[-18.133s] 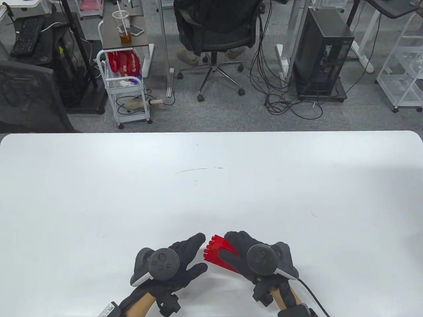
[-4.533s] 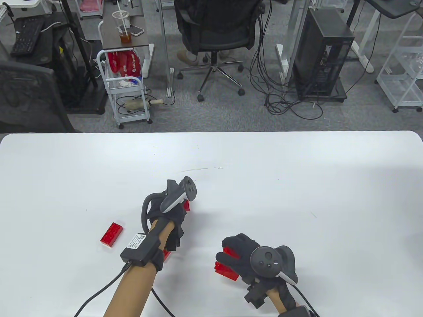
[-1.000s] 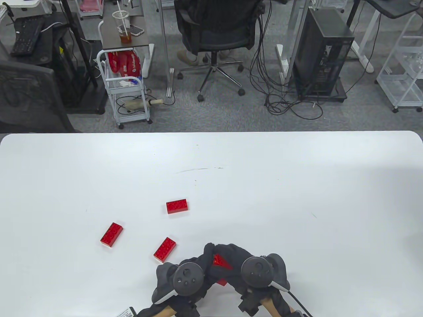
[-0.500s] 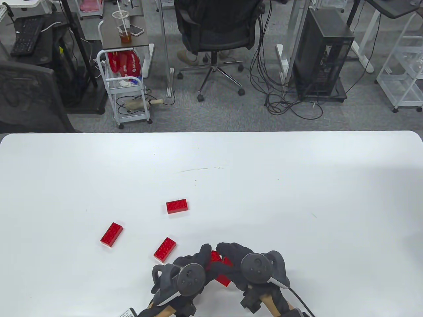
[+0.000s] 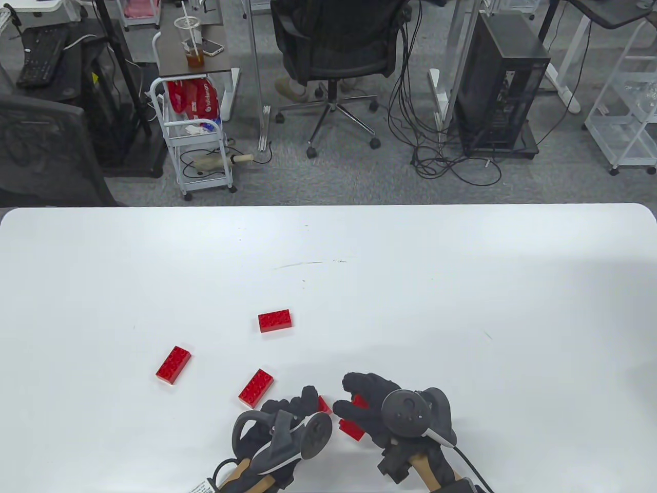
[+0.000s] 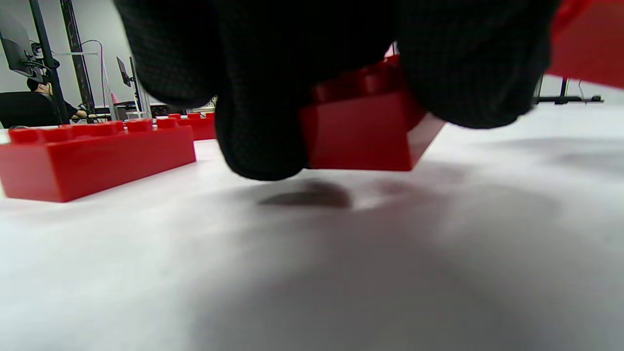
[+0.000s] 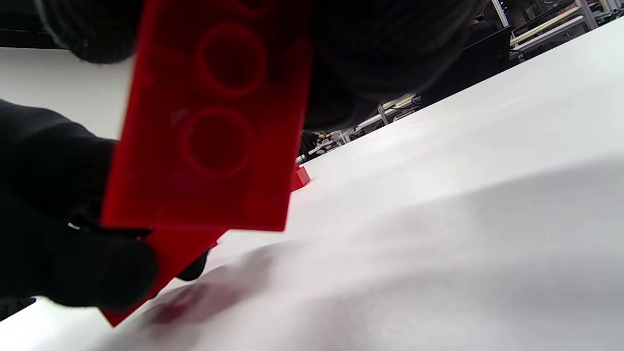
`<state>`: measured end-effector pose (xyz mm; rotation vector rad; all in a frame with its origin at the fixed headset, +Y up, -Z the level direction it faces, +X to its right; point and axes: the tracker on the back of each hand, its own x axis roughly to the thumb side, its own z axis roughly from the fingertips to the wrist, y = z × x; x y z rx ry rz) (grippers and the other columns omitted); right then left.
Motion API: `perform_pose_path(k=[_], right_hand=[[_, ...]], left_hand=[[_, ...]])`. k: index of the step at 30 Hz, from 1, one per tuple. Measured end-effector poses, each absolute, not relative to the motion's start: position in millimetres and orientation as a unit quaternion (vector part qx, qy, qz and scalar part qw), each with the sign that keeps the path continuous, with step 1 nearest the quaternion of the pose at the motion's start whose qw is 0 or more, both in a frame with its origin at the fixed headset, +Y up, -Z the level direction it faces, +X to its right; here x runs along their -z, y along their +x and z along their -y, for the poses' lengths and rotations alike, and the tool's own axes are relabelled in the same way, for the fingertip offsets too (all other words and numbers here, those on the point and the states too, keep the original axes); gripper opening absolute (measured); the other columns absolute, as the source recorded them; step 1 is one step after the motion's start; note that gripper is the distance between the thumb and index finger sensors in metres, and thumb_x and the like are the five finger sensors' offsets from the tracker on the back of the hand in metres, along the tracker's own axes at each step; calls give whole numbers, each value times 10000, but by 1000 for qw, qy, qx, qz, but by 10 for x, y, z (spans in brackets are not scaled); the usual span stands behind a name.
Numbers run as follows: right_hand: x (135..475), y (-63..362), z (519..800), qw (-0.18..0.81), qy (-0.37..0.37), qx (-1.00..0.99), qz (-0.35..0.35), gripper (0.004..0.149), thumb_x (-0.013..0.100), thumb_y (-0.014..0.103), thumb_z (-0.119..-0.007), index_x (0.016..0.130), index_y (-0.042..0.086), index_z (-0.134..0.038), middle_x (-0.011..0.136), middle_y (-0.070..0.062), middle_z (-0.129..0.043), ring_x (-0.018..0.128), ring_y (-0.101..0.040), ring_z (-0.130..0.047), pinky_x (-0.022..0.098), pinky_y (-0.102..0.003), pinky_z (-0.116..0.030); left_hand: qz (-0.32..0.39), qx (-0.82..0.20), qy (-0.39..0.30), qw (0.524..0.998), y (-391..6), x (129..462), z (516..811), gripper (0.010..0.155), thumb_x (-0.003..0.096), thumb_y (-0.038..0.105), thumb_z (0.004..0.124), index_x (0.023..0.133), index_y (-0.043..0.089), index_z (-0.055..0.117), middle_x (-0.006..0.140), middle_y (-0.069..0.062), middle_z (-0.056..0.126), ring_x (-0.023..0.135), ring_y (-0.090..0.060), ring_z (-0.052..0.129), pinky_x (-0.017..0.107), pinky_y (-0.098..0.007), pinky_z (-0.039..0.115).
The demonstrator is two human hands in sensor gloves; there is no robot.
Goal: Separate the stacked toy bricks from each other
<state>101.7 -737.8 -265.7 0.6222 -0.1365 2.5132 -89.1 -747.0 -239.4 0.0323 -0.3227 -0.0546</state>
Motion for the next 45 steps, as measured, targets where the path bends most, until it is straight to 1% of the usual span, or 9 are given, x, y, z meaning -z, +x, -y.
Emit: perform_pose_path(k=[10,13,19,26,29,33,35,40,45], right_hand=[[2672,1043,7377,275,226,-933,55,710,482,635,-665,959,115,-739,749,-119,-883,494,-219,-986,297,-296,-930],[2673,1047,7377,276,226,-933,57,709,482,635,-665,959,116,-739,750,-119,-882,495,-217,-986,298,-296,-930],[2679,1054,7380,277,224,-933,58,710,481,635,-665,961,117,-737,754,-117,-880,499,-219,-985,300,-296,-930],[2681,1064,7378,280,222,-932,60,706,483,634,-662,963,122,-733,758,-117,-877,503,-220,-983,303,-295,-929],[2681,1076,7374,283,221,-931,62,705,484,635,-659,965,125,-731,762,-114,-876,505,-218,-983,303,-296,-929],[2684,1082,7381,285,219,-931,61,705,483,635,-659,966,125,-731,764,-113,-877,505,-218,-985,302,-293,-930],[2682,1083,7380,285,219,-931,63,702,483,634,-660,968,130,-729,771,-110,-875,510,-218,-986,305,-290,-932],[2684,1110,7372,292,216,-929,72,696,479,619,-676,981,139,-712,805,-111,-863,557,-230,-987,343,-296,-943],[2686,1122,7373,296,217,-927,73,691,472,599,-698,995,146,-694,847,-111,-848,627,-240,-989,401,-318,-957]], left_hand=[[163,89,17,982,-787,2366,7527,733,346,562,836,980,193,826,801,-20,1054,591,-179,1122,578,-369,880],[163,121,19,979,-725,2343,7548,730,352,555,835,983,188,824,810,-23,1049,598,-184,1118,583,-372,877],[157,160,15,974,-652,2319,7570,739,370,551,816,1006,174,797,838,-26,1035,616,-194,1112,592,-382,865],[156,182,18,971,-654,2300,7568,753,380,580,778,1031,201,759,881,-3,1003,656,-188,1085,616,-392,836],[151,175,20,973,-686,2307,7569,773,373,595,771,1045,215,737,899,12,987,676,-188,1074,627,-398,825],[146,164,8,975,-727,2326,7545,827,357,638,755,1064,209,714,919,3,973,697,-197,1062,637,-406,815],[145,156,15,977,-743,2318,7507,829,358,645,746,1063,212,714,920,4,971,700,-196,1062,638,-406,815],[137,104,58,983,-827,2251,7287,824,362,652,736,1067,227,710,939,5,959,725,-205,1051,651,-418,804],[149,45,66,986,-911,2235,7188,884,361,671,712,1113,214,629,1010,-9,897,806,-225,1008,686,-448,773]])
